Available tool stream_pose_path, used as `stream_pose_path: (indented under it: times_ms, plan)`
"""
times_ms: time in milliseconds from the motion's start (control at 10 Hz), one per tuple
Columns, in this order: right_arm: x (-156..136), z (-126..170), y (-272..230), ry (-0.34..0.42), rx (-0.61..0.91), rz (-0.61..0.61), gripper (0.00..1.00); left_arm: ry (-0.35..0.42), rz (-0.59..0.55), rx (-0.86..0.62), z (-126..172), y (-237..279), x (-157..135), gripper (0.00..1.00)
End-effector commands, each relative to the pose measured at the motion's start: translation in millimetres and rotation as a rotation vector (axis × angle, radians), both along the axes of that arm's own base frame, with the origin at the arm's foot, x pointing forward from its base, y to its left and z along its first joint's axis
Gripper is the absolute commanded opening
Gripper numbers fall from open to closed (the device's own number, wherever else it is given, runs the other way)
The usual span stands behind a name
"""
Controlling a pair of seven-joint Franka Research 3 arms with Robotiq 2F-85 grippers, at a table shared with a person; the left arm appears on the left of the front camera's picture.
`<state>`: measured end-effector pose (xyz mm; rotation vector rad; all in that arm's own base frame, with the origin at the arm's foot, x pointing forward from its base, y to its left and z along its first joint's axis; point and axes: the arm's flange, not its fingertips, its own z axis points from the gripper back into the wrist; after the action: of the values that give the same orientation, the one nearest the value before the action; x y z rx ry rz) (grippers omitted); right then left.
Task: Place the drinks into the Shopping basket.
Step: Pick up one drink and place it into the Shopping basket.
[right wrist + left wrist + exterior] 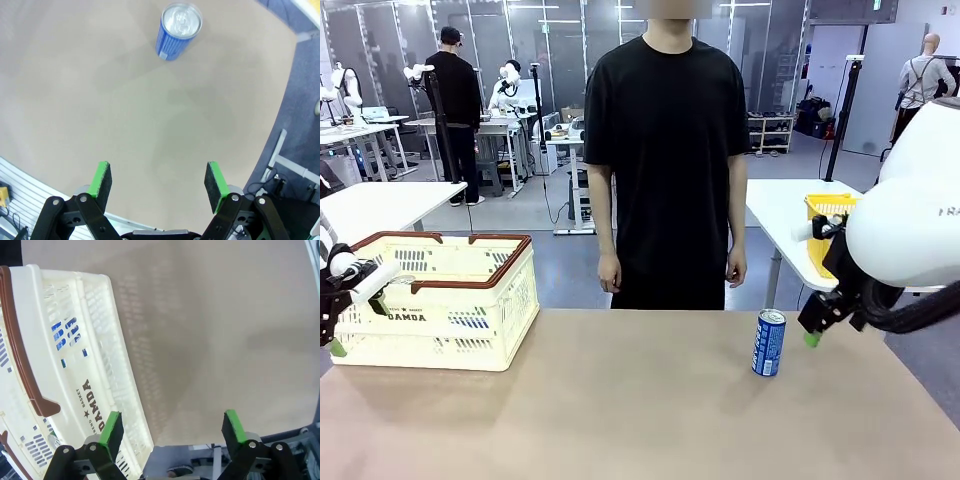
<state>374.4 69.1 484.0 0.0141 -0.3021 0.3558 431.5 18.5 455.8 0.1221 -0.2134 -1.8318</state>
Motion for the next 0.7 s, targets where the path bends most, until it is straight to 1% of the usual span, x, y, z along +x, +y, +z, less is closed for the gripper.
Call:
stream_pose_path:
  times_ms: [0, 100, 300, 400, 500, 600]
  plan:
    - [37.1, 7.8, 6.3, -0.003, 0.014, 0.051, 0.93, 0.0, 0.005, 0.003, -1.6, -1.0, -4.4, 1.0]
    - [61.2, 12.3, 9.2, 0.016, 0.004, 0.061, 0.93, 0.0, 0.005, 0.003, -1.6, -1.0, -4.4, 1.0]
    - [104.6, 20.2, 12.6, 0.026, 0.007, 0.077, 0.93, 0.0, 0.005, 0.003, -1.6, -1.0, -4.4, 1.0]
    - [118.8, 24.7, 16.5, 0.038, -0.002, 0.089, 0.93, 0.0, 0.005, 0.003, -1.6, -1.0, -4.4, 1.0]
    - [130.7, 30.1, 19.0, 0.033, -0.003, 0.094, 0.93, 0.0, 0.005, 0.003, -1.6, -1.0, -4.4, 1.0]
    - [139.7, 34.8, 21.7, 0.051, -0.007, 0.091, 0.93, 0.0, 0.005, 0.003, -1.6, -1.0, -4.4, 1.0]
